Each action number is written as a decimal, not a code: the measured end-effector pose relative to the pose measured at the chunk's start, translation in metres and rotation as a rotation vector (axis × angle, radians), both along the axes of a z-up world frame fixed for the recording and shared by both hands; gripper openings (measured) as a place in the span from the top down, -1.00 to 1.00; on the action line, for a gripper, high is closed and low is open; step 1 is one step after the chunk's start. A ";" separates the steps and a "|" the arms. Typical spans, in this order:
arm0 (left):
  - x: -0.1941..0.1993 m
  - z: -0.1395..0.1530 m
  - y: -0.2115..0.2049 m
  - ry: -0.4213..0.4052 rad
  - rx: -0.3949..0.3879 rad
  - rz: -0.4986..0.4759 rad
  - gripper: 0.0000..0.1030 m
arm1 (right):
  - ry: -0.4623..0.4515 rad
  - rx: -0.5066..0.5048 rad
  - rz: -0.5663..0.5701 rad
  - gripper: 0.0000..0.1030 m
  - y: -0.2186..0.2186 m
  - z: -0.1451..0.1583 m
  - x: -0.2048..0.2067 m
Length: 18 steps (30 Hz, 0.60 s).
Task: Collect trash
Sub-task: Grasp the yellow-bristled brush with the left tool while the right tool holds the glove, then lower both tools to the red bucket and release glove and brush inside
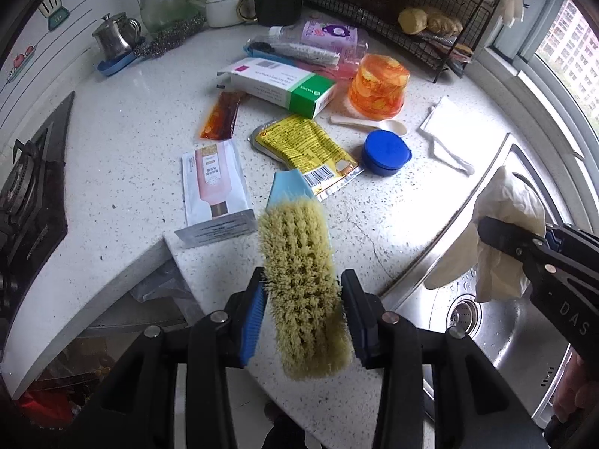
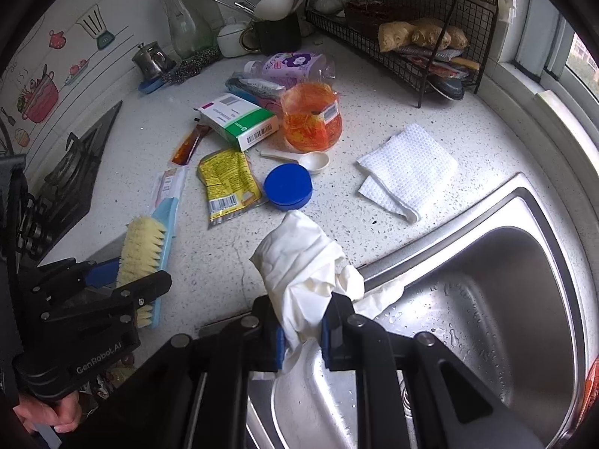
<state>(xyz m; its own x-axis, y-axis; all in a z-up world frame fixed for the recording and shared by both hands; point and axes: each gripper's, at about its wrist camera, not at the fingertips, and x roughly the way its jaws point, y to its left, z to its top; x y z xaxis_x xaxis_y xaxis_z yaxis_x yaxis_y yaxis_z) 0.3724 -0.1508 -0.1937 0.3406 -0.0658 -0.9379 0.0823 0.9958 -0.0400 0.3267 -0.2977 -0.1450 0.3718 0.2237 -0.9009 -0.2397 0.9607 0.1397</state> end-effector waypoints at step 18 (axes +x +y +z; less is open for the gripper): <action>-0.160 0.087 0.138 -0.137 -0.029 -0.019 0.27 | -0.117 -0.005 0.054 0.75 0.096 0.069 -0.132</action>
<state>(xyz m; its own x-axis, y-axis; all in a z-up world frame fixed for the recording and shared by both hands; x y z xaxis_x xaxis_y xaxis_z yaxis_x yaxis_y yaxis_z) 0.2119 -0.0127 -0.1070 0.4634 -0.1005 -0.8804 0.1083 0.9925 -0.0563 0.1945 -0.2016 -0.0757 0.4618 0.2422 -0.8533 -0.3057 0.9465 0.1033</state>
